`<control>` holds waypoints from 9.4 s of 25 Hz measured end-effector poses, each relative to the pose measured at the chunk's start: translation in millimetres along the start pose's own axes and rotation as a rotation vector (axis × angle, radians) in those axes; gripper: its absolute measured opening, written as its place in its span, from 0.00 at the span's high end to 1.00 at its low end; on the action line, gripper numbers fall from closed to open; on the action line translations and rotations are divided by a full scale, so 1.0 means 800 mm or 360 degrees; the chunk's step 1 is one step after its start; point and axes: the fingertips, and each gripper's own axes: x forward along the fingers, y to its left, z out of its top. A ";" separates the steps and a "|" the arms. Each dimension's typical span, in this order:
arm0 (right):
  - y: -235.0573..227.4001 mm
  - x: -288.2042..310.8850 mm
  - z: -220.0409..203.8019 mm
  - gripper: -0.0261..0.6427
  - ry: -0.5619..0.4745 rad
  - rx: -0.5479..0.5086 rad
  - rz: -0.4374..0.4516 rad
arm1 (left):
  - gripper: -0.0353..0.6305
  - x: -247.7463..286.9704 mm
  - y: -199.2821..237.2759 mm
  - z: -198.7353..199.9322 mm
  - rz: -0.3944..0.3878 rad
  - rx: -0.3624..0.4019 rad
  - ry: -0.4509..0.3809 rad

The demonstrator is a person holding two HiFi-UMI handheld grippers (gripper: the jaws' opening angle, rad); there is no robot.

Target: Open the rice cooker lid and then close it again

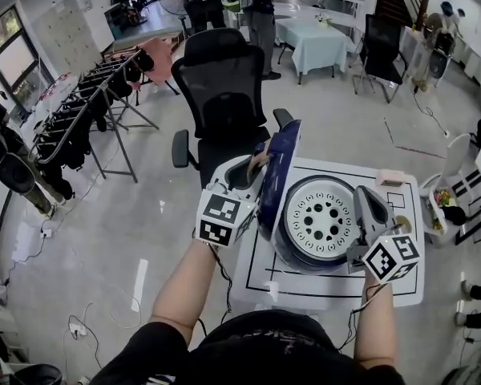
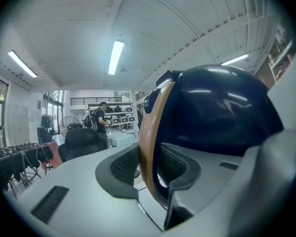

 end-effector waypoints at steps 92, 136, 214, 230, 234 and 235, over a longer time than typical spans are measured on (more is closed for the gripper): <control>0.050 -0.286 -0.021 0.96 0.0063 0.0021 0.0554 | 0.62 -0.277 -0.329 0.018 0.0388 -0.0179 -0.0065; 0.065 -0.062 -0.030 0.96 0.0083 0.0088 0.0463 | 0.65 -0.185 -0.056 -0.003 0.0495 -0.0291 -0.0041; -0.054 -0.065 0.032 0.96 0.0037 -0.0110 0.0083 | 0.74 0.072 -0.199 0.006 -0.0112 0.1059 0.0336; -0.057 -0.041 -0.045 0.96 0.0362 -0.0144 0.0248 | 0.73 0.097 -0.260 -0.035 -0.0163 0.1451 0.0495; -0.068 -0.044 -0.060 0.96 0.0399 -0.0122 0.0248 | 0.72 0.103 -0.271 -0.043 -0.0179 0.1496 0.0521; -0.071 -0.045 -0.064 0.96 0.0405 -0.0101 0.0246 | 0.72 0.104 -0.274 -0.045 -0.0184 0.1510 0.0526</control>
